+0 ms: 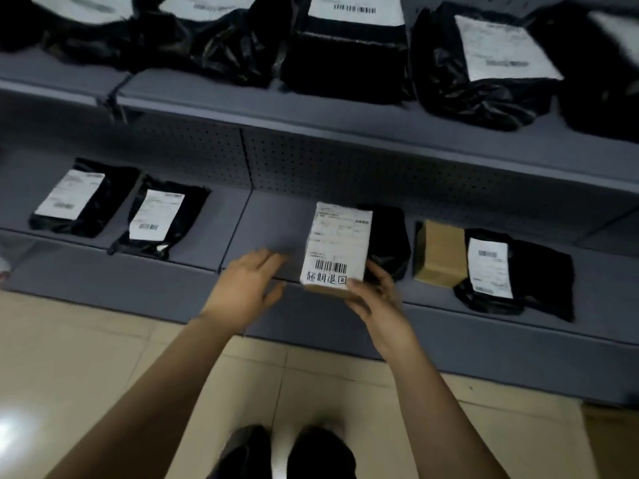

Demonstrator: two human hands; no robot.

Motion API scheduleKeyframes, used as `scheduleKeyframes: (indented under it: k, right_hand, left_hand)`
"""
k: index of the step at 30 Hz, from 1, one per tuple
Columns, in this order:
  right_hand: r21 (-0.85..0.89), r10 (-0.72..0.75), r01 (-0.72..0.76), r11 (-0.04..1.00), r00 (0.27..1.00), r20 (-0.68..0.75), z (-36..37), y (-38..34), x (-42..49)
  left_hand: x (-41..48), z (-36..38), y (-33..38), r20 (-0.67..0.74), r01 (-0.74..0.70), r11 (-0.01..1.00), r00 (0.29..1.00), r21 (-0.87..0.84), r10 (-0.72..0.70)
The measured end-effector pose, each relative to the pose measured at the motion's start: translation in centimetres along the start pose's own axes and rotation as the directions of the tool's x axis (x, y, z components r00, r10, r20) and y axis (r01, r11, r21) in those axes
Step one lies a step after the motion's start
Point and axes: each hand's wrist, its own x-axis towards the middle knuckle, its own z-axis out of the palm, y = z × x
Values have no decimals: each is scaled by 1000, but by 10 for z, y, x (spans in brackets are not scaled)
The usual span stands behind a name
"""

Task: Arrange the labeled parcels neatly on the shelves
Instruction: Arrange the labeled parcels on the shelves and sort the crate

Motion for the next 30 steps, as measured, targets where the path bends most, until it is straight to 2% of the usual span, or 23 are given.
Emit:
scheduleKeyframes:
  k: [7,12,17,23,26,30]
  right_hand:
    - [-8,-161,161,987,986,-47,12,-14,-93]
    - [2,-347,353,936,922,-172,29,-18,-158]
    - [-74,-543,549,832,780,-311,39,-47,-219]
    - [-174,-723,720,672,585,-369,43,-99,-289]
    - [-208,-781,775,596,499,-375,42,-121,-312]
    - [-253,-826,810,528,423,-372,37,-140,-332]
  left_hand:
    - [-22,-52,16,-105,-236,972,966,10,235]
    - [-30,-94,33,-207,-453,892,871,14,445]
    - [-23,-148,76,-354,-660,746,680,87,642]
    - [-12,-212,136,-532,-798,591,451,118,716]
    - [-5,-234,160,-594,-819,559,386,132,706]
    - [0,-254,186,-631,-835,534,343,135,696]
